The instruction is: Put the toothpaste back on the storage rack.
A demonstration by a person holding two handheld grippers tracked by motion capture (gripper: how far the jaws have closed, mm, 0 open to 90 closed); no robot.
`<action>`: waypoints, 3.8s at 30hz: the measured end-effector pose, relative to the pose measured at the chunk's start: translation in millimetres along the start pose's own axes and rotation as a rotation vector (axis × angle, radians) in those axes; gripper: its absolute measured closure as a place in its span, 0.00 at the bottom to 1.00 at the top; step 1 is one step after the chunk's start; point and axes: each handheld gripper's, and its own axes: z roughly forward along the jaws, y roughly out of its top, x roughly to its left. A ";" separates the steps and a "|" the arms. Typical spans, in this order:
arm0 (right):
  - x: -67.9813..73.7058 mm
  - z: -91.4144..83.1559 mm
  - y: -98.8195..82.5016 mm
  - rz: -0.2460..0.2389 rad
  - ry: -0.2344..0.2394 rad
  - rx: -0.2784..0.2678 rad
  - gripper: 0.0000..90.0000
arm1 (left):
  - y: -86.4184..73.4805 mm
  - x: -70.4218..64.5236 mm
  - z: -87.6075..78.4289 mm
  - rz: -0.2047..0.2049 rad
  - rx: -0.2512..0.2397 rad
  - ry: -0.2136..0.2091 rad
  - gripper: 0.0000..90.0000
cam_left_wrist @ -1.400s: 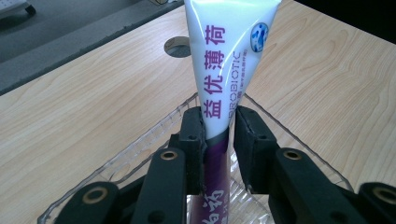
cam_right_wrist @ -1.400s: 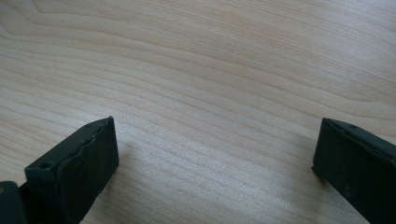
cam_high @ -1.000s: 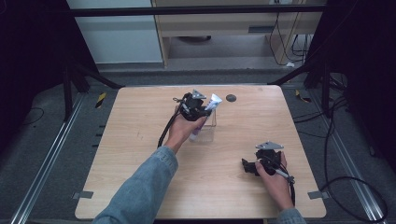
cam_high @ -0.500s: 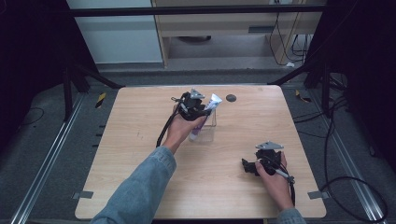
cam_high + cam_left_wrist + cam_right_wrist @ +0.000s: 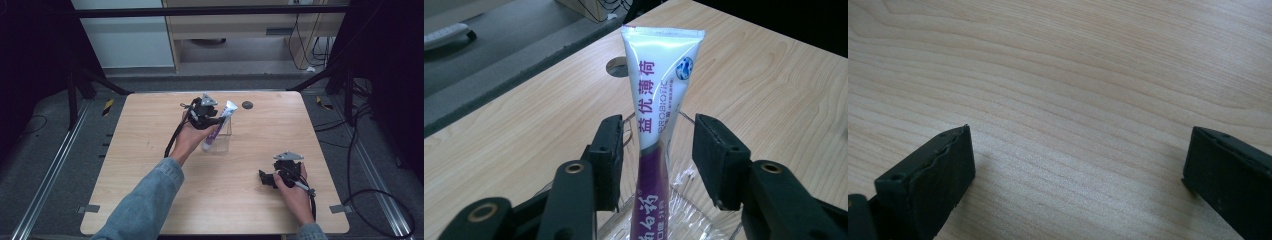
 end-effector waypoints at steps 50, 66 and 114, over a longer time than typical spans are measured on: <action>0.2 -0.7 -0.5 -0.001 0.001 -0.001 0.00 | -34.3 -3.6 -65.7 -0.002 0.052 -0.028 0.06; 0.1 -0.6 -0.6 -0.001 0.001 -0.002 0.00 | -81.9 15.2 -87.1 -0.028 0.084 -0.027 0.05; 0.3 -0.9 -1.0 -0.001 -0.002 -0.002 0.00 | -209.7 77.6 -118.8 -0.179 0.210 0.110 0.06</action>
